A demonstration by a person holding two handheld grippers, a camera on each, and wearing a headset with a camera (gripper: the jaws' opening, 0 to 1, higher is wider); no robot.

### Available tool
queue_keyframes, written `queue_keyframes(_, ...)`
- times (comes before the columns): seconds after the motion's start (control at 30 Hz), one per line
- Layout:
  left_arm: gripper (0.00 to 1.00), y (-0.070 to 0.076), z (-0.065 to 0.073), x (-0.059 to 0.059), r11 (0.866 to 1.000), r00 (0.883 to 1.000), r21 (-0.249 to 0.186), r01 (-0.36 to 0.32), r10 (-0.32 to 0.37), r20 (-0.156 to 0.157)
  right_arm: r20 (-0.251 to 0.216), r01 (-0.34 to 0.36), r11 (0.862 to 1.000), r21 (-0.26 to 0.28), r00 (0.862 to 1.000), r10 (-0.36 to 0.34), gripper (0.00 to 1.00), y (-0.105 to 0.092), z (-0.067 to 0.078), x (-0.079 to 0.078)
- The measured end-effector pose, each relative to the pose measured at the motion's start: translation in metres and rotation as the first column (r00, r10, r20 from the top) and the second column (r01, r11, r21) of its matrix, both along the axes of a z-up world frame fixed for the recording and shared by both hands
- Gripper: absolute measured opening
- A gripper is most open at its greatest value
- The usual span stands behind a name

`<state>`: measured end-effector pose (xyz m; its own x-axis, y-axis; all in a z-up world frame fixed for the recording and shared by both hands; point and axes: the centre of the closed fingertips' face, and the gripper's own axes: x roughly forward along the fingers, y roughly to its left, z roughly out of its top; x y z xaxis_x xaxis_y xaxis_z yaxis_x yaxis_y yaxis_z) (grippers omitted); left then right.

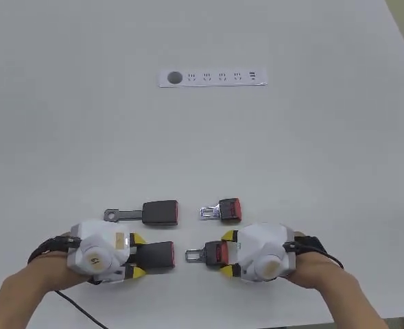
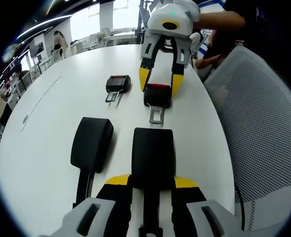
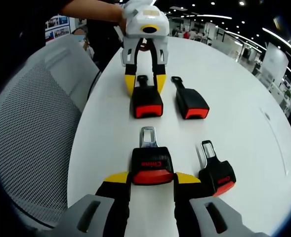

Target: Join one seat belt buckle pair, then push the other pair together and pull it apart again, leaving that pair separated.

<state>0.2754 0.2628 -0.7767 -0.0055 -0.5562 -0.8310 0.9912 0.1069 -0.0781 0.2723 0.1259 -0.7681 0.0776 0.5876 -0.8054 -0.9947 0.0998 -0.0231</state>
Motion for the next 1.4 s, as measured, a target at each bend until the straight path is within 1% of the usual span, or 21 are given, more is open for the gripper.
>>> queue_keyframes(0.2,0.31,-0.001,0.001,0.0,1.0,1.0,0.002,0.003,-0.003,0.001,-0.002,-0.004,1.0,0.004,1.0,0.004,0.31,0.008,0.007,0.0)
queue_keyframes(0.37,0.31,0.0,0.0,0.0,1.0,1.0,0.003,0.007,-0.007,0.002,-0.003,-0.004,1.0,0.007,1.0,0.004,0.31,0.014,0.008,0.001)
queue_keyframes(0.9,0.31,-0.002,0.001,0.0,1.0,1.0,0.003,0.011,-0.011,0.005,0.001,-0.014,1.0,0.016,1.0,0.014,0.3,0.029,0.007,0.002)
queue_keyframes(1.1,0.31,-0.002,0.001,0.0,1.0,1.0,0.0,0.014,-0.014,0.009,0.018,-0.022,0.999,0.03,1.0,0.022,0.3,0.038,0.006,0.001)
queue_keyframes(1.13,0.31,-0.002,0.001,0.0,1.0,1.0,0.0,0.019,-0.019,0.011,0.026,-0.024,1.0,0.011,0.999,0.024,0.3,0.035,0.004,0.001)
queue_keyframes(1.17,0.31,-0.002,0.001,0.0,1.0,1.0,0.0,0.021,-0.021,0.013,0.027,-0.028,0.999,0.017,0.999,0.028,0.3,0.034,0.007,0.002)
queue_keyframes(1.4,0.31,-0.001,0.0,0.0,1.0,1.0,0.0,0.019,-0.019,0.017,0.028,-0.028,0.999,0.027,0.999,0.027,0.3,0.035,0.0,0.004)
